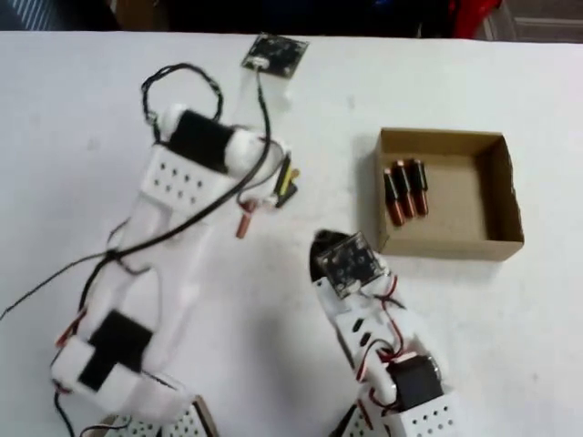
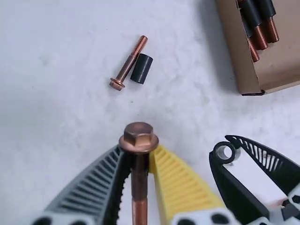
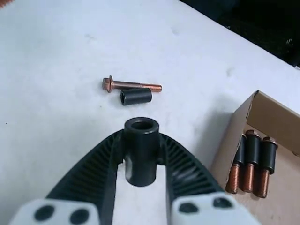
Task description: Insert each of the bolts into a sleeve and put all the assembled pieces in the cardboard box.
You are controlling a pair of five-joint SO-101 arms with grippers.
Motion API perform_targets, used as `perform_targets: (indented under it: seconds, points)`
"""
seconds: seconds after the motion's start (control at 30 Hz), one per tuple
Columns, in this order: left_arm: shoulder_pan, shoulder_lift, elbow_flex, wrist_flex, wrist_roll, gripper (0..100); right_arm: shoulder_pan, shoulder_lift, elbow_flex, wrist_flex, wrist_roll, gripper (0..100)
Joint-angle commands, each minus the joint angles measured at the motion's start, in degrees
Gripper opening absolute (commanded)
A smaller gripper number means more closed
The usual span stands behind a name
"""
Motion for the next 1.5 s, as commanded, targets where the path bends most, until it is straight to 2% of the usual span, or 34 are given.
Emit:
perform_targets:
  seconds: [0.0, 0.13, 0.3, 0.47, 0.53, 0.7, 0.77, 0.87, 1.03, 1.23, 1.47]
  points:
    - [-0.4, -9.1, 5.54, -4.13, -0.44, 2, -2.24, -0.66, -0.53, -3.91, -0.44, 1.6]
    - [-0.4, -17.71, 15.3, -9.32, -0.35, 2, -4.62, -0.4, -0.53, -6.81, -0.44, 1.6]
    - [-0.4, -29.49, 30.33, -19.87, -0.35, 2, -6.73, -0.4, -0.53, -9.54, -0.53, 1.6]
    - [-0.4, -41.01, 45.1, -33.32, -0.35, 2, -6.9, -0.66, -0.44, -10.95, -7.74, 1.6]
    - [-0.4, -44.88, 49.85, -38.33, -0.35, 2, -6.9, -0.66, -0.44, -11.47, -8.35, 1.6]
    - [-0.04, -52.88, 58.73, -50.2, -0.26, 2, -7.16, -0.66, -0.35, -11.82, -8.88, 1.6]
    - [0.04, -55.34, 61.63, -55.38, -0.26, 2, -7.16, -0.66, 0.09, -13.23, -11.87, 1.6]
    - [0.13, -58.42, 65.76, -63.91, -0.26, 2, -7.16, -0.66, 1.93, -17.19, -15.03, 1.6]
    - [2.33, -63.34, 73.23, -76.48, -0.26, 2, -7.16, -0.66, 5.27, -23.43, -15.38, 1.6]
    - [10.77, -69.14, 81.76, -84.04, -0.35, 2, -7.25, -0.66, 8.09, -28.0, -15.38, 1.6]
    - [11.91, -73.01, 86.42, -84.57, -0.35, 2, -7.25, -0.66, 8.09, -27.74, -15.47, 1.6]
